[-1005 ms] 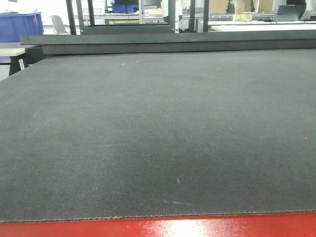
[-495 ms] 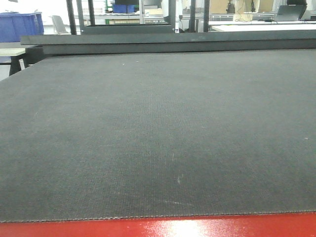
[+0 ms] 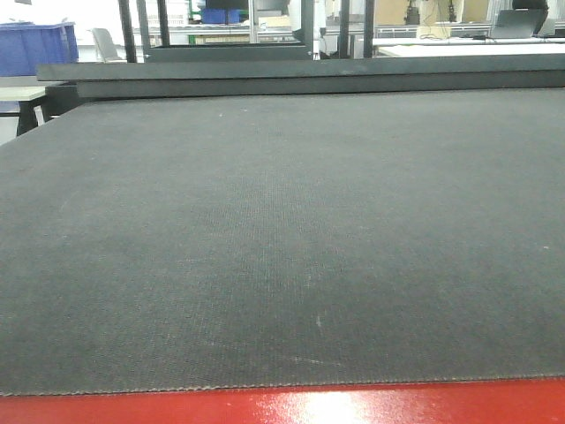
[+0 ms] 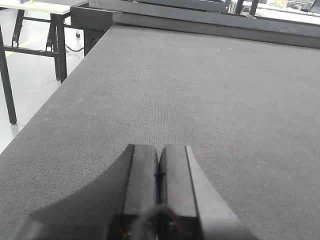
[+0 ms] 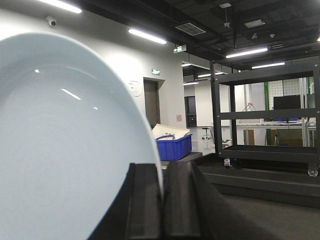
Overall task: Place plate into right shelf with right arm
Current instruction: 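Raise the held plate upright, clear of the table, then drive the base to the shelf while holding the plate in the right gripper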
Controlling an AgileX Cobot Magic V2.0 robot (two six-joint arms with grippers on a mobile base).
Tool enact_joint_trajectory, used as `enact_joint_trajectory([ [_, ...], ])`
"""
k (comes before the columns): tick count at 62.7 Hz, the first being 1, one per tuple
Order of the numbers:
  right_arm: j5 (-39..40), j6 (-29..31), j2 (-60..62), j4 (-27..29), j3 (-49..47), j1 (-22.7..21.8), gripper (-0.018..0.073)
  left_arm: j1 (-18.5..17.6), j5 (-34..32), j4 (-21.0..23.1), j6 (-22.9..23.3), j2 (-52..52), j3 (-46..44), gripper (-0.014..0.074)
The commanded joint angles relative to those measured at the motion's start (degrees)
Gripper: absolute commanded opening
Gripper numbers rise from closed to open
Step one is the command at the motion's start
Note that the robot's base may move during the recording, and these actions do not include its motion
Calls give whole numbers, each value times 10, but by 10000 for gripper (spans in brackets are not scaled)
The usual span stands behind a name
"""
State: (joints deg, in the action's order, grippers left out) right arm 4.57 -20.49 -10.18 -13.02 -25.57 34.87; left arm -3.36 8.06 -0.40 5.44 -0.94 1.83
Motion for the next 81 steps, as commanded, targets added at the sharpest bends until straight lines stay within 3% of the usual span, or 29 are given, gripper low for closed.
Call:
enact_joint_trajectory([
  [1, 55, 4, -7, -5, -16, 0, 55, -1, -52, 0, 3, -4, 5, -47],
  [81, 55, 4, -6, -5, -16, 0, 55, -1, -52, 0, 3, -4, 5, -47],
])
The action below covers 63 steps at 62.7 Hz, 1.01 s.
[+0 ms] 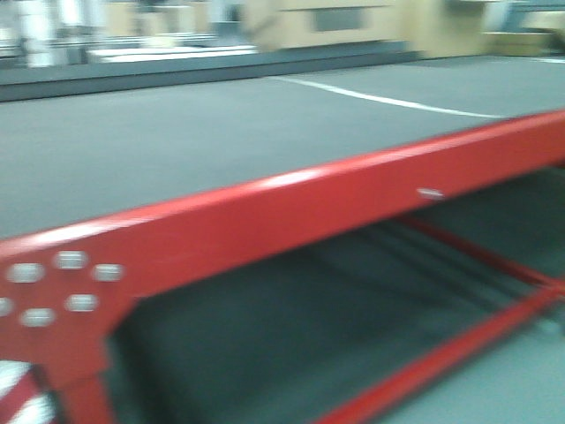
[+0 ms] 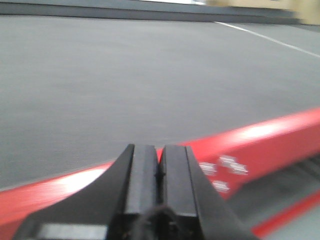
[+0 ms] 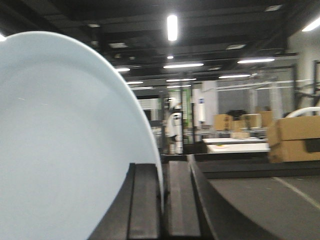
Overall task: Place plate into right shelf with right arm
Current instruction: 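Drive the base to the shelf while holding the plate in the right gripper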
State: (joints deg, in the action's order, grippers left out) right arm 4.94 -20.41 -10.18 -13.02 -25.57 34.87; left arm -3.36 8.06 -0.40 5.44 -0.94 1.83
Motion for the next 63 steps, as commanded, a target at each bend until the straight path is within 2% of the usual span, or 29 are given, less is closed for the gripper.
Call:
enact_joint_trajectory([
  [1, 51, 3, -6, -5, -16, 0, 55, -1, -52, 0, 3, -4, 5, -47],
  [63, 58, 3, -3, -5, -16, 0, 55, -1, -52, 0, 3, -4, 5, -47],
])
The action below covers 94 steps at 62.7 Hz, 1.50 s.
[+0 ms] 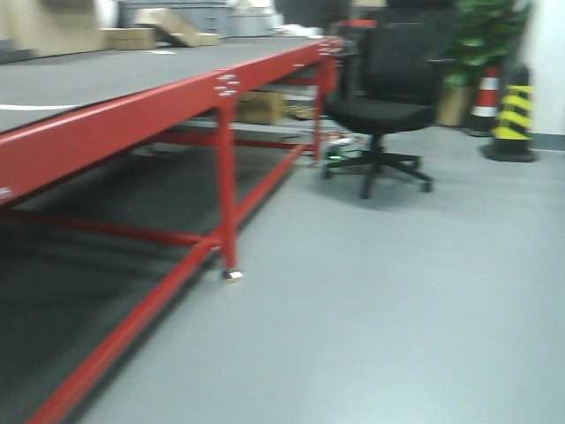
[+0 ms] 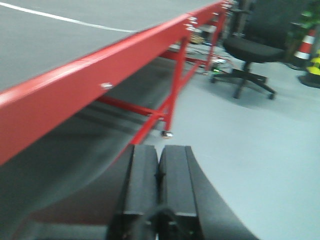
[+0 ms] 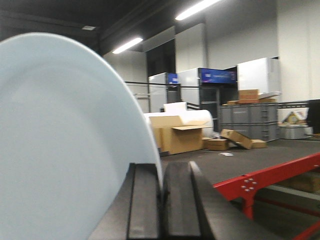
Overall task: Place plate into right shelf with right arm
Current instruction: 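Drive the base to the shelf while holding the plate in the right gripper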
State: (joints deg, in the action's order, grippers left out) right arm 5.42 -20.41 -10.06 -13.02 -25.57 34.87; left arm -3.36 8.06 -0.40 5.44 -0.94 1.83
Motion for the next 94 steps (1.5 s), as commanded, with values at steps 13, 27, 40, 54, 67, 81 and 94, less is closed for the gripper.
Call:
enact_joint_trajectory([
  [13, 53, 3, -4, -5, -16, 0, 55, -1, -52, 0, 3, -4, 5, -47],
  [27, 53, 3, -4, -5, -16, 0, 55, -1, -52, 0, 3, -4, 5, -47],
  [40, 53, 3, -4, -5, -16, 0, 55, -1, -52, 0, 3, -4, 5, -47],
  [54, 53, 3, -4, -5, -16, 0, 55, -1, -52, 0, 3, -4, 5, -47],
  [67, 53, 3, -4, -5, -16, 0, 55, -1, -52, 0, 3, -4, 5, -47],
  [81, 53, 3, -4, -5, -16, 0, 55, -1, -52, 0, 3, -4, 5, -47],
  [94, 53, 3, -4, -5, -16, 0, 55, -1, -52, 0, 3, -4, 5, -47],
])
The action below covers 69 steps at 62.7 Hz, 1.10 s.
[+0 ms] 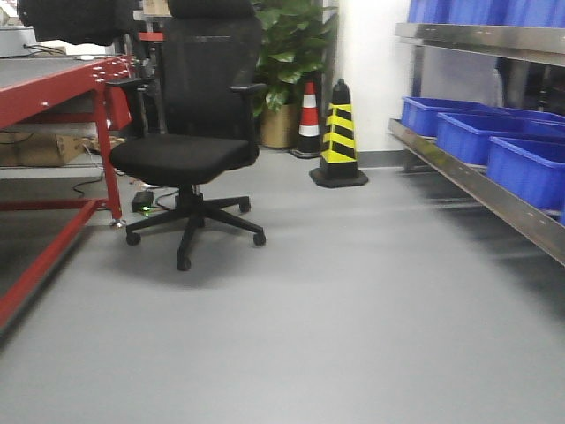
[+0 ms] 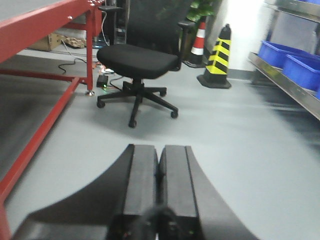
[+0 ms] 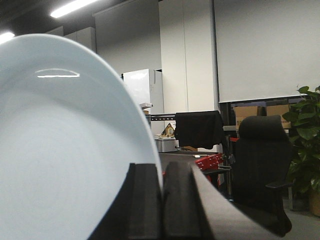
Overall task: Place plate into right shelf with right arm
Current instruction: 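Drive the base to the shelf while holding the plate in the right gripper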
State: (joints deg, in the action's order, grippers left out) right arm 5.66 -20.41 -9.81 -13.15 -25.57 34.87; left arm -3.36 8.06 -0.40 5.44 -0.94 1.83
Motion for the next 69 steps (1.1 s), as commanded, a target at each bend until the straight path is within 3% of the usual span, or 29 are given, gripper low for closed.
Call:
enact_joint_trajectory([
  [1, 51, 3, -7, -4, -16, 0, 55, -1, -52, 0, 3, -4, 5, -47],
  [69, 50, 3, -7, -4, -16, 0, 55, -1, -52, 0, 3, -4, 5, -47],
])
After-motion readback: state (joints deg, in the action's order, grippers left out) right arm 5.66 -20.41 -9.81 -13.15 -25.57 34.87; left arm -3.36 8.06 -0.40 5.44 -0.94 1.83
